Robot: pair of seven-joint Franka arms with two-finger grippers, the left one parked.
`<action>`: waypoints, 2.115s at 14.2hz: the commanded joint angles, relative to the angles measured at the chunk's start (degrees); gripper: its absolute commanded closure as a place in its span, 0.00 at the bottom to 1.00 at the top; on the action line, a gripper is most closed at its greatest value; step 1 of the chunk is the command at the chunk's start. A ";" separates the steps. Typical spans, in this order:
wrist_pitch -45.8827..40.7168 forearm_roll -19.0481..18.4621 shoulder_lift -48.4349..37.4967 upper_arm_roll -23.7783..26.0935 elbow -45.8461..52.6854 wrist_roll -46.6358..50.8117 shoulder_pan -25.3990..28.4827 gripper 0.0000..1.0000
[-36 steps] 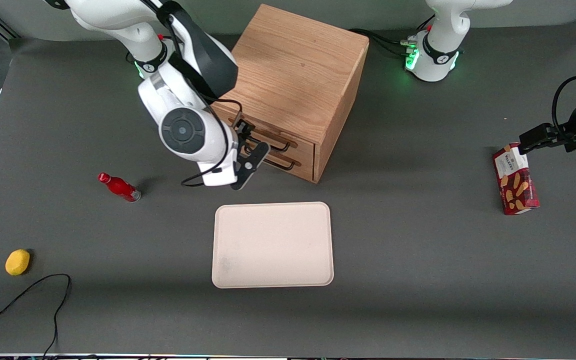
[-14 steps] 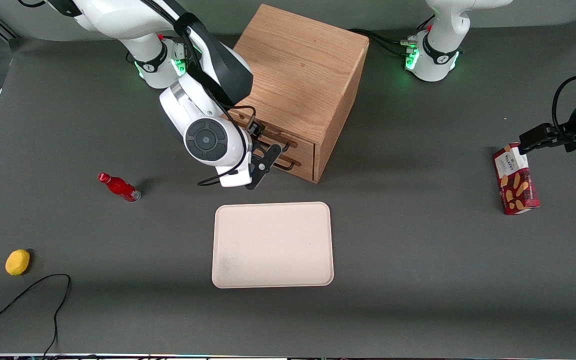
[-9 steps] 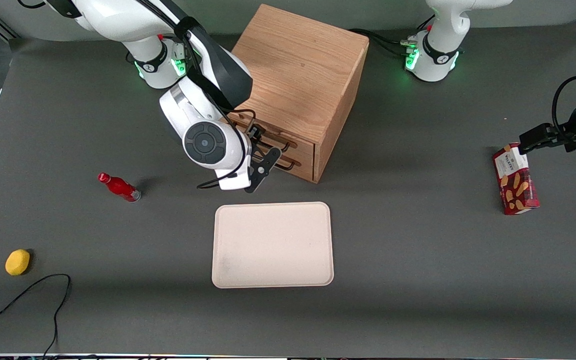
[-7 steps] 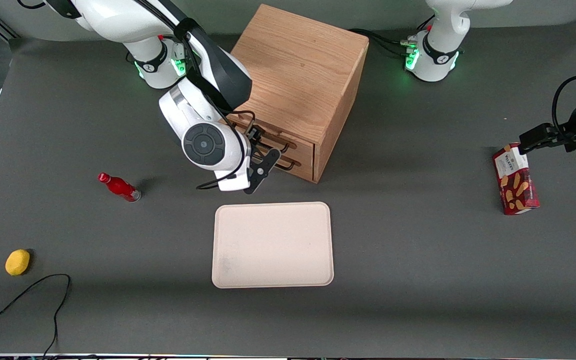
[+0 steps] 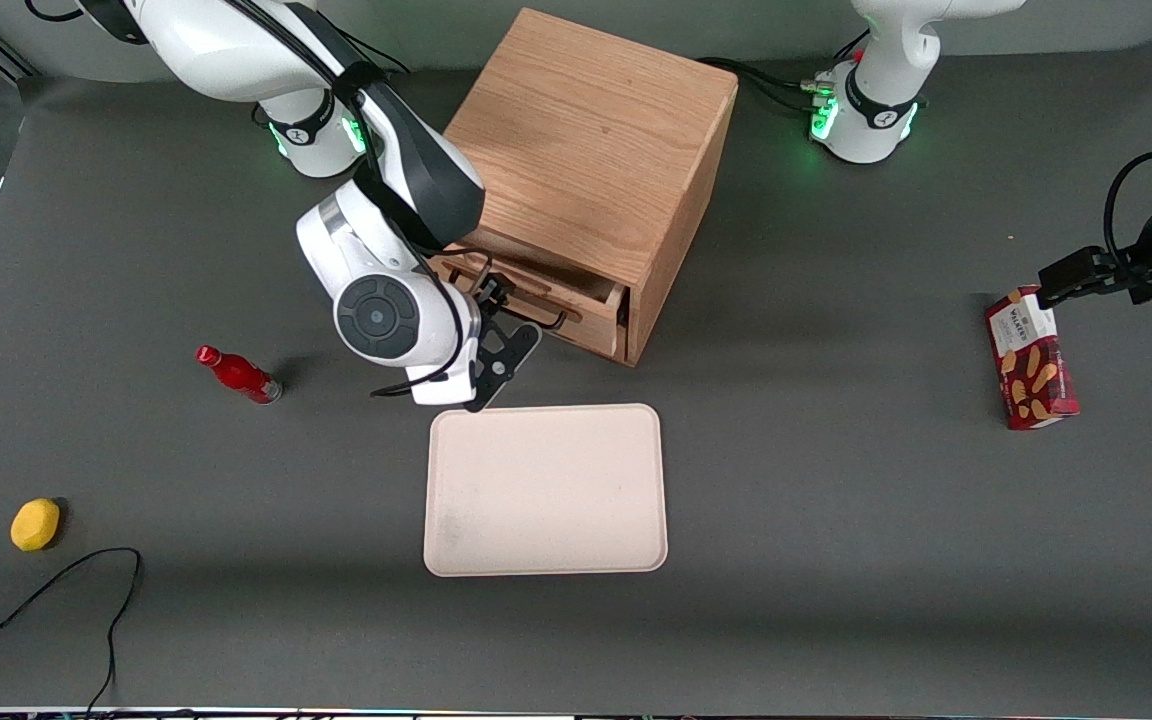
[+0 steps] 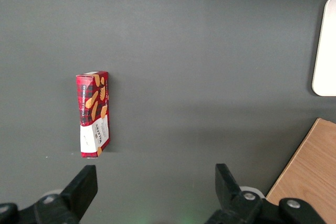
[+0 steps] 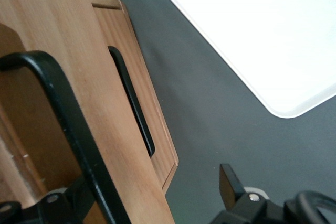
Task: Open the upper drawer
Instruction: 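Pull the handle outward with the right gripper, sliding the drawer open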
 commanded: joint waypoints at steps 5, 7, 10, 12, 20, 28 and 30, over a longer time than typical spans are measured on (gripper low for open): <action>-0.12 0.38 4.40 -0.20 7.05 -1.48 -0.84 0.00; -0.21 0.21 5.10 -0.20 8.28 -1.48 -0.84 0.00; -0.12 0.12 5.37 -0.29 8.55 -1.48 -1.37 0.00; -0.12 -0.32 5.72 -0.21 8.73 -2.27 -1.72 0.00; 0.23 -0.41 6.69 -0.20 10.92 -2.89 -3.83 0.00; 1.11 -0.94 8.53 -0.29 13.56 -2.71 -5.32 0.00; 1.46 -0.94 8.97 -0.29 13.74 -2.80 -5.76 0.00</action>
